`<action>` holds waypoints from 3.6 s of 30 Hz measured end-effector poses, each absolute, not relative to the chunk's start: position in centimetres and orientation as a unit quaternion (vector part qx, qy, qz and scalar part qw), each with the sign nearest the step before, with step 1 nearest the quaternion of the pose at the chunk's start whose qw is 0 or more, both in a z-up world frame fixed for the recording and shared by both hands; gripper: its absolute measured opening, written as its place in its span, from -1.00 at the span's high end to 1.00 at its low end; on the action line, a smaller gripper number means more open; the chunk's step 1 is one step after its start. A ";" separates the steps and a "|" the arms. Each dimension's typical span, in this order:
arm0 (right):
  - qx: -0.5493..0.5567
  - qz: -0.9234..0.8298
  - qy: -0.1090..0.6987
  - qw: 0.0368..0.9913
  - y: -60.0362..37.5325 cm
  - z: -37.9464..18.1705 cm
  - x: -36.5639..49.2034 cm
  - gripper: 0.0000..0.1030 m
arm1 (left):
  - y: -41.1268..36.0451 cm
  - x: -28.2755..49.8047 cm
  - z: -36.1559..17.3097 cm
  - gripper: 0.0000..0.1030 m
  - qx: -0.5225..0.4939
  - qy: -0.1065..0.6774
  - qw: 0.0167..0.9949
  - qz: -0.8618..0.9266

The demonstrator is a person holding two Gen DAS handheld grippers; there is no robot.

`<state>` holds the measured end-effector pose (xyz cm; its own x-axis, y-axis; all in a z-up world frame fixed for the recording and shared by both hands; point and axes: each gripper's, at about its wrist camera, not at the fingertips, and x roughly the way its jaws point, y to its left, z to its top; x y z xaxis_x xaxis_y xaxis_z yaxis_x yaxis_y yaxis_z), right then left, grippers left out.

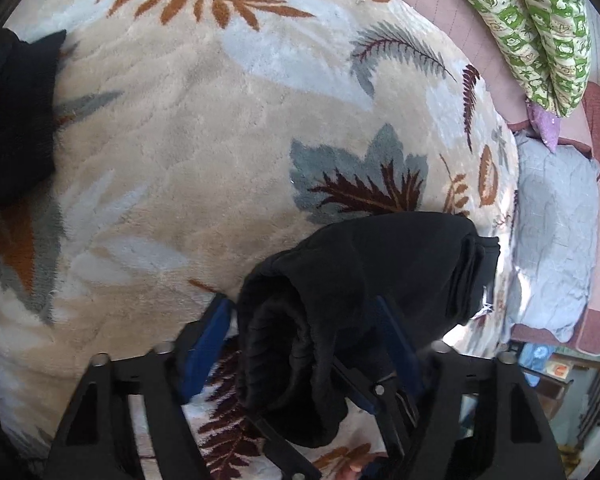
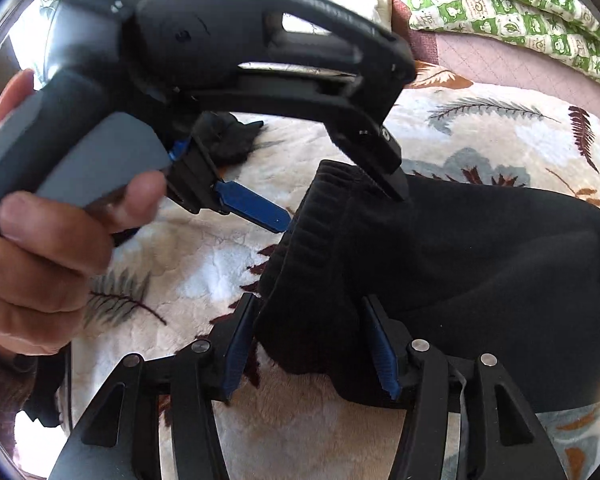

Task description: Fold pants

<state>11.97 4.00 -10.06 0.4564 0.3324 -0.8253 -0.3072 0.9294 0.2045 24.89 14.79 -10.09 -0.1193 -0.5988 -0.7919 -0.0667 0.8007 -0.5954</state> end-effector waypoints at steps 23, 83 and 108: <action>0.154 0.204 0.420 0.871 -7.2 -2.6 9.8 0.40 | 7.7 22.5 -4.5 0.38 -0.307 0.694 0.589 -0.279; 0.191 0.111 0.475 0.852 -32.3 -2.3 13.1 -0.15 | -9.5 9.7 -4.1 -0.62 -0.169 0.669 0.709 -0.143; 0.211 0.110 0.550 0.800 -35.5 -5.7 17.5 -0.24 | -11.0 7.8 -7.1 -0.49 -0.333 0.653 0.680 -0.018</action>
